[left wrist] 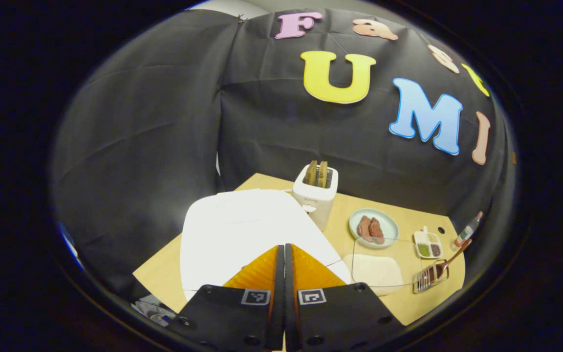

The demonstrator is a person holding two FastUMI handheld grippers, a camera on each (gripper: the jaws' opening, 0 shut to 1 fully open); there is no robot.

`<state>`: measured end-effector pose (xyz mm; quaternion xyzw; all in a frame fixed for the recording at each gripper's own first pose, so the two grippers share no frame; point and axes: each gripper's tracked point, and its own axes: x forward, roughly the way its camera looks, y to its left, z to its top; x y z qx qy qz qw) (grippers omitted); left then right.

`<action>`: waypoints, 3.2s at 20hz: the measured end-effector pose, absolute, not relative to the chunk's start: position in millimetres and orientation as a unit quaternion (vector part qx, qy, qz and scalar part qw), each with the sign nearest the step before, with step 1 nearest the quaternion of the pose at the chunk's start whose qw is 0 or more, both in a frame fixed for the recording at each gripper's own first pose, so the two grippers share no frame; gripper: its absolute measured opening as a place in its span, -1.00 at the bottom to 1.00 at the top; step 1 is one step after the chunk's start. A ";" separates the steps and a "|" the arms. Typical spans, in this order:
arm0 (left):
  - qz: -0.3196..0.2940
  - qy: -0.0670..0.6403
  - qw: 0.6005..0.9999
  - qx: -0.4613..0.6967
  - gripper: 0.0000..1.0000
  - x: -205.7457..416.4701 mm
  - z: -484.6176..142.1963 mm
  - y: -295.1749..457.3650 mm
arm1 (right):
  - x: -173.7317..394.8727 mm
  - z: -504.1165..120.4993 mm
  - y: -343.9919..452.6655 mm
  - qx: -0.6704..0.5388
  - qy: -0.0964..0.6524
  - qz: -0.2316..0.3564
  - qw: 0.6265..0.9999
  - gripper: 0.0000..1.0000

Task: Close the left gripper, press the button to open the rice cooker; take a wooden spoon from the chopstick holder with the right hand, scoop a spoonful of rice and pour it into the rice cooker, then put the wooden spoon back into the chopstick holder.

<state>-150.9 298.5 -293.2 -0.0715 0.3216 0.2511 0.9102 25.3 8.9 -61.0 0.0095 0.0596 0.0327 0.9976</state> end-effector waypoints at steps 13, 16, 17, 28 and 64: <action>0.276 0.374 0.879 -0.102 -0.85 -160.3 -340.2 311.6 | 18.1 -72.5 -2.3 0.009 0.071 0.027 0.997 0.94; 0.262 0.385 0.876 -0.126 -0.85 -160.6 -337.8 313.1 | 15.9 -71.6 -5.3 0.013 0.067 0.026 0.997 0.94; 0.261 0.378 0.879 -0.124 -0.78 -157.3 -333.1 314.8 | 16.2 -70.8 -7.1 0.015 0.066 0.024 0.997 0.94; 0.254 0.141 0.957 0.013 1.00 -96.5 -144.8 290.0 | 18.4 -82.6 -32.9 0.012 0.050 0.006 0.999 0.94; 0.124 0.086 0.986 0.064 0.93 -37.9 -82.8 139.2 | 67.6 -242.8 -41.3 0.048 0.139 0.031 0.989 0.95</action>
